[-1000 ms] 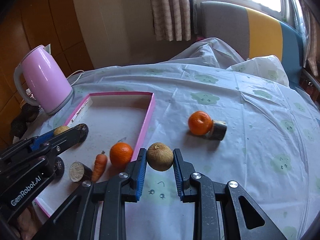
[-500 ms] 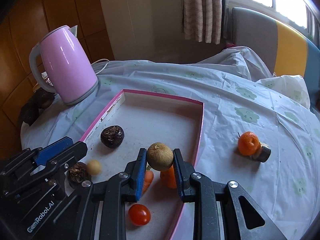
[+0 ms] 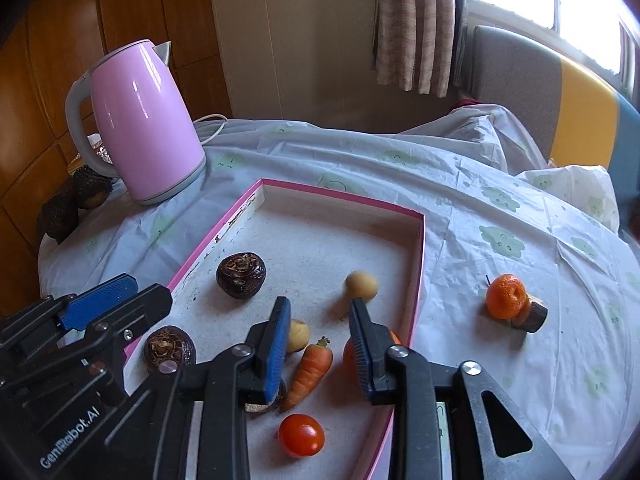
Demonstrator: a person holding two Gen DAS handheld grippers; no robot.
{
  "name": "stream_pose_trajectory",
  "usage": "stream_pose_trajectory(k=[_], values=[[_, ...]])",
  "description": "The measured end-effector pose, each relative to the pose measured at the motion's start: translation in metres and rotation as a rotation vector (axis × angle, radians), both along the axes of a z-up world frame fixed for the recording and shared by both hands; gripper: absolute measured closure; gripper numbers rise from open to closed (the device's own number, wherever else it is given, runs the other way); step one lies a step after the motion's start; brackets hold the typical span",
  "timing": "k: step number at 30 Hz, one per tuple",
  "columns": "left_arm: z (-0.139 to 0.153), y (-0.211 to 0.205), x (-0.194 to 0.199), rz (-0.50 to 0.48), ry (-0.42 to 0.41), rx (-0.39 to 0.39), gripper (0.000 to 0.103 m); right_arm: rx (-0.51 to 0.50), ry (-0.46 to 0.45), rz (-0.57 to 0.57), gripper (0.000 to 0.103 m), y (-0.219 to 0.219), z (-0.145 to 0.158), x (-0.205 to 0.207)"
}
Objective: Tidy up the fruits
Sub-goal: 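Open both grippers to drop the two small fruits into the tray, then move both grippers toward the mandarin and the eggplant chunk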
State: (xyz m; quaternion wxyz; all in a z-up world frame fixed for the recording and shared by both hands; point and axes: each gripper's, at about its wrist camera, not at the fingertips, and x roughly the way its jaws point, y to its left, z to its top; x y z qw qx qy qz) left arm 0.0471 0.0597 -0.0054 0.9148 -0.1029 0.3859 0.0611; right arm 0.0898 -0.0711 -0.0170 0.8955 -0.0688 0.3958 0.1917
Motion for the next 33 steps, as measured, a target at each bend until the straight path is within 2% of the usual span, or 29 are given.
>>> stream_pose_trajectory(k=[3,9,22,33], values=[[0.001,0.005,-0.003,0.012,-0.004,-0.006,0.071,-0.008,-0.025,-0.014,0.056,0.000,0.003,-0.006],[0.003,0.005,-0.006,0.014,-0.006,0.000,0.071,-0.026,-0.064,-0.027,0.050,-0.001,0.007,-0.017],[0.004,-0.015,-0.010,-0.037,0.001,0.020,0.071,-0.041,-0.097,-0.087,0.041,-0.015,0.009,-0.025],[0.005,-0.031,-0.012,-0.081,0.000,0.031,0.071,-0.052,-0.101,-0.141,0.039,-0.033,0.005,-0.027]])
